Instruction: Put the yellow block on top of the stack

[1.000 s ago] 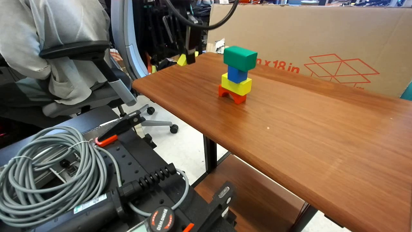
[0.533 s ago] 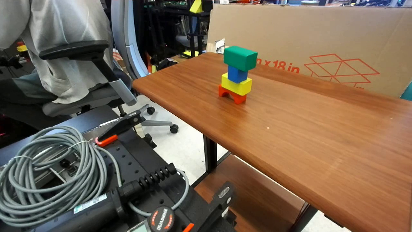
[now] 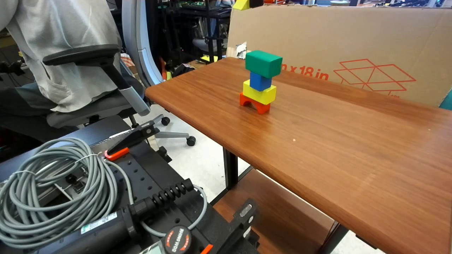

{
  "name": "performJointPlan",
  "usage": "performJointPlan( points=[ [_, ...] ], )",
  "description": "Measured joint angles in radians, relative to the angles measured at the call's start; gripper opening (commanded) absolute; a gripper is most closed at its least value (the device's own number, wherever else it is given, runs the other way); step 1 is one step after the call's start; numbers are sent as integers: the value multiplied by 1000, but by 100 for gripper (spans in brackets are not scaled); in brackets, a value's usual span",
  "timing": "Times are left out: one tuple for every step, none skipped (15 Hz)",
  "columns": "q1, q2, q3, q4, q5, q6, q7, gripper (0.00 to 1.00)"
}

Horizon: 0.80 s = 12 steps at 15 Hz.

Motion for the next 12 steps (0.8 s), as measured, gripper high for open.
performJointPlan(
  points=[
    [-8, 3, -4, -4, -4, 0, -2, 8],
    [-15, 7, -8, -8, -7, -1, -2, 8],
    [-20, 11, -12, -11, -11, -1, -3, 8],
    [-24, 16, -16, -12, -14, -2, -4, 8],
    [-27, 22, -19, -13, -20, -4, -4, 8],
    [-30, 28, -20, -13, -24, -4, -4, 8],
    [-31, 37, -22, -12, -25, -4, -4, 8],
    [-32, 46, -22, -12, -25, -4, -4, 8],
    [-32, 56, -23, -10, -25, -4, -4, 8],
    [-32, 66, -24, -8, -26, -4, -4, 8],
    [-33, 78, -25, -4, -27, -4, -3, 8],
    [-33, 90, -26, 0, -29, -4, -3, 8]
  ],
)
